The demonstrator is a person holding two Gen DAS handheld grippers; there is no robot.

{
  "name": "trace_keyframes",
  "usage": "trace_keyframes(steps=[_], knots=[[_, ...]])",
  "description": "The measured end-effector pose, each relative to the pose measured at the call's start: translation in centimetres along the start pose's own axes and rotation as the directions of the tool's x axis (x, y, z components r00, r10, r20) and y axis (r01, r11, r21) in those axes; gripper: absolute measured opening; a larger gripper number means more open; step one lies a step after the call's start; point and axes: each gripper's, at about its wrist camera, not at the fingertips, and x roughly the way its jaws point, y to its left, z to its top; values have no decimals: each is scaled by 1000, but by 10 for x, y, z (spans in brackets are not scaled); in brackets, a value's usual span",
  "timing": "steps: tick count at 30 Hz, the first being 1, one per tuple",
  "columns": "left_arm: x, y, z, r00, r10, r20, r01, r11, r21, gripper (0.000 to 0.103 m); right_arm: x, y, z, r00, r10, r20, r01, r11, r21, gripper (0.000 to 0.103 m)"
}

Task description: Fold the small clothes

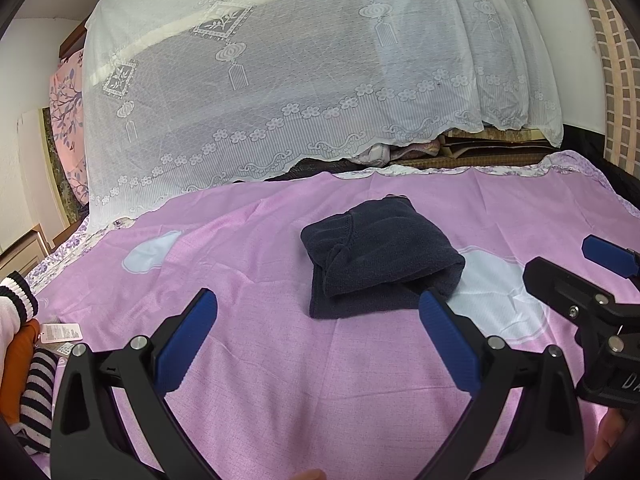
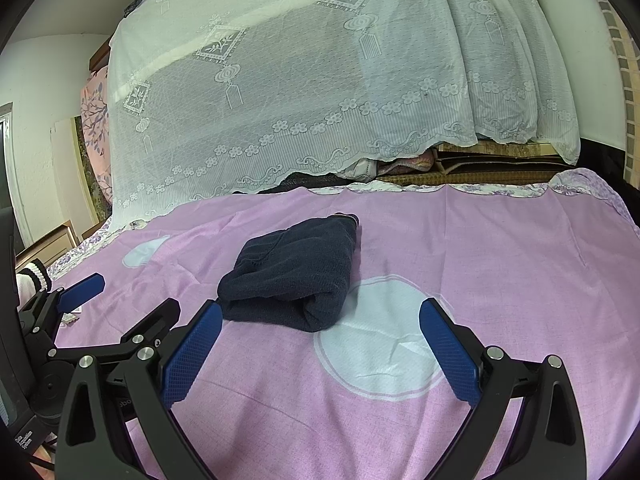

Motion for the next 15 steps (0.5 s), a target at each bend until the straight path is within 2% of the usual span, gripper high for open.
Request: trace_keyframes(steps=[15], knots=[[0, -1, 0, 1000, 1, 1, -1, 1000, 2, 98, 0, 2, -2, 1000, 1, -2, -1, 1000, 2, 99]])
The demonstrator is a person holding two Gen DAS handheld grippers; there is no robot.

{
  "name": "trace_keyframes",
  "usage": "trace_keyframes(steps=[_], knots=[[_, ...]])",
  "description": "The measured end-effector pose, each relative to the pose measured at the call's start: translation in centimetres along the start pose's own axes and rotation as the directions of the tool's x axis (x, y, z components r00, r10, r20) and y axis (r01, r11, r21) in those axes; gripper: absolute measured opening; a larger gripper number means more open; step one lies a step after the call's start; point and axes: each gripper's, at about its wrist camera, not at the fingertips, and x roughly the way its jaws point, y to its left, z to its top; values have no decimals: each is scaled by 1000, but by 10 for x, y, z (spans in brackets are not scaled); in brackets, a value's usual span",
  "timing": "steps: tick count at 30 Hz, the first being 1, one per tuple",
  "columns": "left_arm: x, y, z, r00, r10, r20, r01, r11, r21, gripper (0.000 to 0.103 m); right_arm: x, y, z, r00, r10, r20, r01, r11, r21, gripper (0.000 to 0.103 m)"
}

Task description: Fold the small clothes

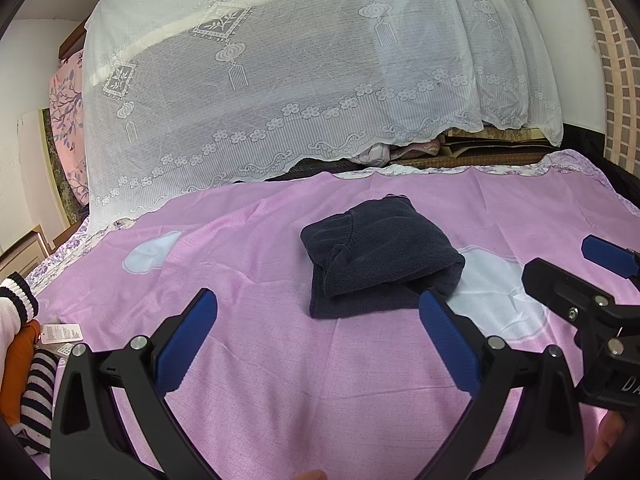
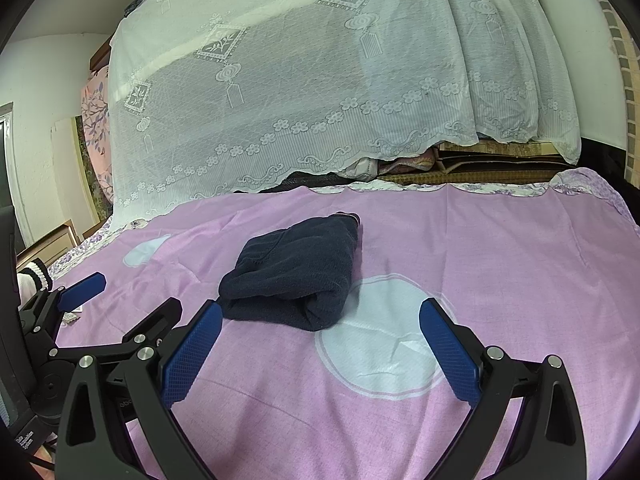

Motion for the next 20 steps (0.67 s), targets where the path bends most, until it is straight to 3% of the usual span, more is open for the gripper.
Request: trace_keyframes(steps=[7, 9, 20], knots=[[-1, 2, -3, 1000, -14, 19, 14, 1000, 17, 98, 0, 0, 1, 1000, 0, 0, 0, 1000, 0, 99], [-1, 2, -3, 999, 15, 29, -16, 1000, 27, 98, 0, 0, 1, 1000, 0, 1, 0, 1000, 1, 99], [12, 21, -3, 999, -2, -46, 0, 999, -38, 98, -1, 1, -2, 1000, 2, 2, -2, 1000, 5, 99]])
